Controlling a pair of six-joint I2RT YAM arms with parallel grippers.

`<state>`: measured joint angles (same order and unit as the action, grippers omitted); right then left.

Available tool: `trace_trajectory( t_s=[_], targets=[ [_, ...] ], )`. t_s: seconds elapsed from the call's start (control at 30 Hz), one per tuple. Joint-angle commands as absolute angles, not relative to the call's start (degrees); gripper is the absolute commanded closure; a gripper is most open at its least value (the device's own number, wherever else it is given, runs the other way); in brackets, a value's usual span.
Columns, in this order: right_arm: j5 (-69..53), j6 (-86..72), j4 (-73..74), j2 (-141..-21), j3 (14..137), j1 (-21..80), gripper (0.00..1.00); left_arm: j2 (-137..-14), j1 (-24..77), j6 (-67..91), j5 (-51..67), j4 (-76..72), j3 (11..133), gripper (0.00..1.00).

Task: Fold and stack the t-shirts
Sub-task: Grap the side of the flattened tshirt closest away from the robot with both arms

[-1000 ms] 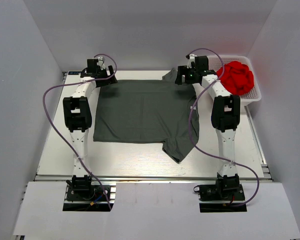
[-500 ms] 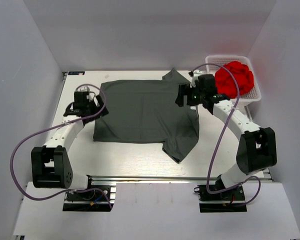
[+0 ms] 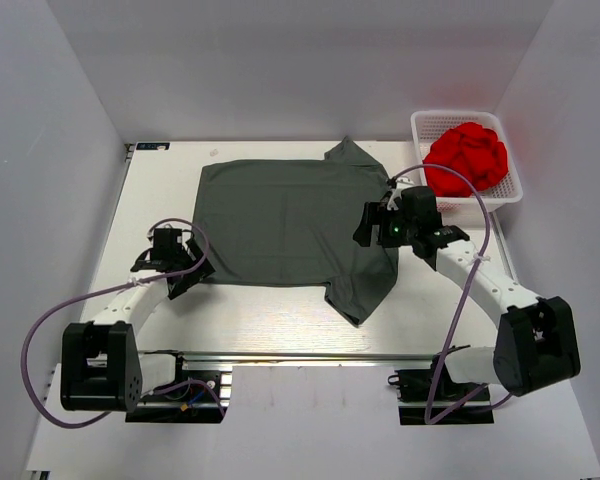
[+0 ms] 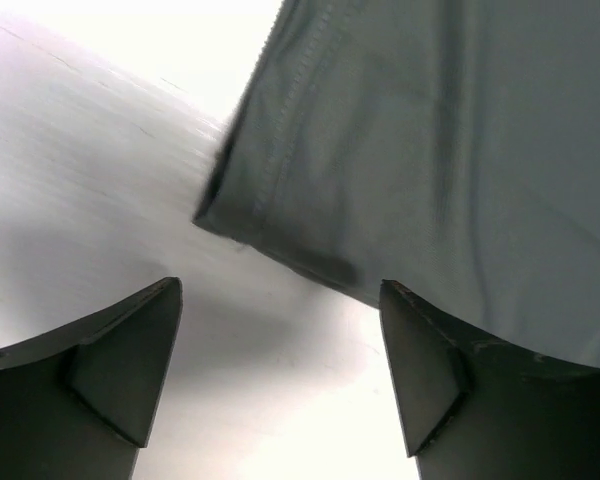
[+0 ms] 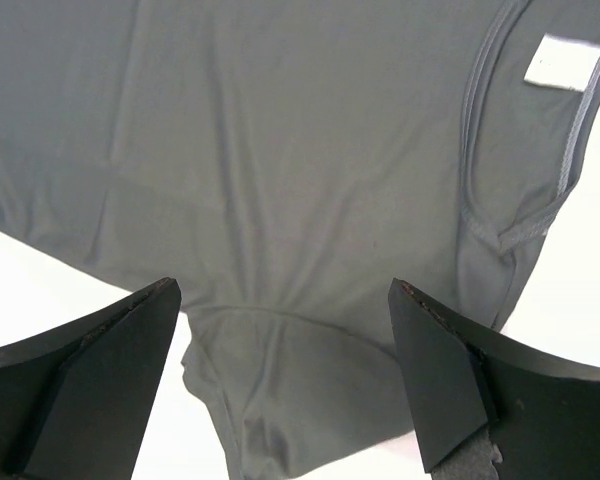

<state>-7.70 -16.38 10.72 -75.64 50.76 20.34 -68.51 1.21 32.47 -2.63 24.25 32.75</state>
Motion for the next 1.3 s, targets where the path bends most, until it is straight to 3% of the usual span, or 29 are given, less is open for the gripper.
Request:
trace_trajectory(
  t_s=[0.0, 0.27, 0.3, 0.33, 0.37, 0.47, 0.67, 0.87, 1.0, 1.1, 1.27],
  targets=[
    [-7.8, -18.5, 10.8, -73.2, 48.1, 20.9, 0.10, -70.7, 1.1, 33.0, -5.9, 22.5, 34.6, 0.12],
    [-7.1, -17.2, 19.5, -71.1, 46.5, 22.4, 0.10, -75.5, 0.5, 34.7, -10.2, 21.0, 35.8, 0.34],
    [-6.8, -17.3, 21.4, -70.4, 45.1, 23.7, 0.10, -76.0, 0.5, 34.7, -9.0, 18.7, 35.2, 0.51],
    [-7.0, -17.3, 22.6, -70.1, 44.7, 23.7, 0.10, -76.6, 0.5, 34.7, -8.4, 18.7, 35.2, 0.51],
    [-7.0, -17.1, 23.4, -70.1, 43.9, 24.6, 0.10, -76.6, 0.5, 34.7, -7.7, 17.6, 35.2, 0.67],
    [-7.1, -19.0, 27.7, -69.4, 41.9, 28.4, 0.10, -78.3, 0.5, 34.7, -6.4, 16.4, 34.6, 1.00],
    [-5.7, -23.8, 31.9, -69.0, 38.1, 35.0, 0.11, -77.4, 0.5, 34.1, -7.0, 17.0, 35.2, 1.00],
    [-5.0, -26.8, 25.8, -70.8, 36.7, 39.6, 0.26, -68.8, 0.5, 34.1, -9.6, 18.2, 32.6, 1.00],
    [-3.9, -29.0, 22.2, -71.5, 33.1, 40.3, 0.40, -64.4, 0.5, 34.1, -9.6, 19.3, 30.3, 1.00],
    [-2.4, -29.9, 21.2, -71.4, 32.2, 40.3, 0.61, -62.5, 0.5, 34.1, -9.1, 20.6, 29.8, 1.00],
    [-3.0, -30.8, 20.1, -71.2, 29.4, 40.5, 0.73, -60.7, 0.5, 34.7, -9.1, 22.0, 28.7, 1.00]
  ],
)
